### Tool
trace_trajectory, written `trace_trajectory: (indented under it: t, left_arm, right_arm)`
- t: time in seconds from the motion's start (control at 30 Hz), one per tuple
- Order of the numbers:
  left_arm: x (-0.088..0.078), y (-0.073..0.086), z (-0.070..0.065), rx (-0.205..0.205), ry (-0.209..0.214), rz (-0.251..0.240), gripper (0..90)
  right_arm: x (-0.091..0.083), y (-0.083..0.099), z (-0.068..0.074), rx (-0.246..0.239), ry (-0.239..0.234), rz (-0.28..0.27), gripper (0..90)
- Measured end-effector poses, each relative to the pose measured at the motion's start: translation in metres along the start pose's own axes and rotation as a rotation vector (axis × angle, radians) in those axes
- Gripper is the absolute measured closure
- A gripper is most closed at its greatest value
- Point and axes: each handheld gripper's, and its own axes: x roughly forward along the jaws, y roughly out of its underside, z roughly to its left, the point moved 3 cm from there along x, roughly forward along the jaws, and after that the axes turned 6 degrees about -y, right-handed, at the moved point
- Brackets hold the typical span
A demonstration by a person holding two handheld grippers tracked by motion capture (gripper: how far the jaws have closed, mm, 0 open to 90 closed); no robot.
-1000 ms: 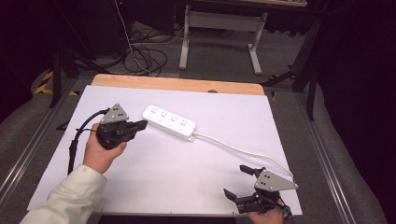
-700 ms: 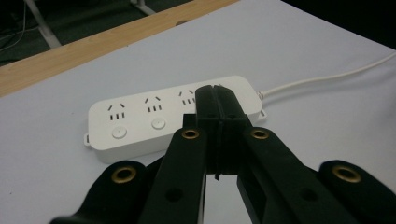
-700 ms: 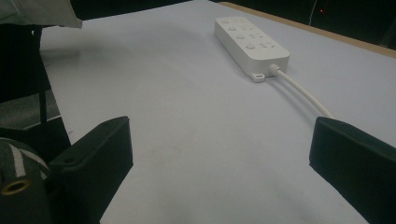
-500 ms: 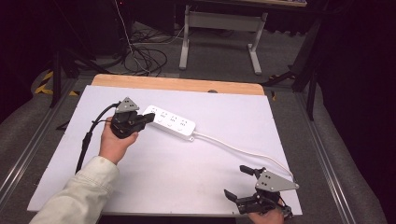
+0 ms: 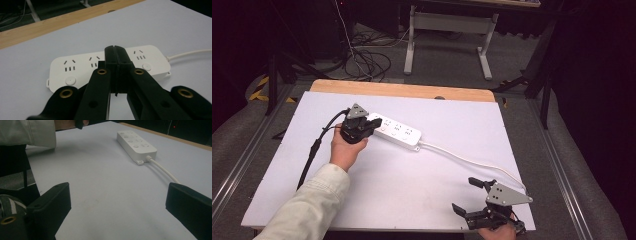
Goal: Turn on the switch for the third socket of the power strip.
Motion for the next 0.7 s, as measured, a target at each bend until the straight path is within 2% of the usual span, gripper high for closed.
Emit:
trace_trajectory:
  t: [0.17, 0.53, 0.57, 0.7]
  left_arm:
    - [0.011, 0.004, 0.005, -0.010, -0.003, 0.017, 90.0]
    - [0.029, 0.012, 0.010, -0.076, -0.015, 0.039, 90.0]
    - [0.030, 0.012, 0.012, -0.067, -0.030, 0.044, 90.0]
    - [0.034, 0.015, 0.013, -0.072, -0.035, 0.054, 90.0]
  right_arm:
    - [0.000, 0.000, 0.000, -0.002, -0.004, -0.001, 6.7]
    - [0.000, 0.000, 0.000, 0.002, -0.009, -0.003, 6.7]
    - [0.000, 0.000, 0.000, 0.003, -0.010, -0.003, 6.7]
    - [0.000, 0.001, 0.000, 0.002, -0.012, -0.003, 6.7]
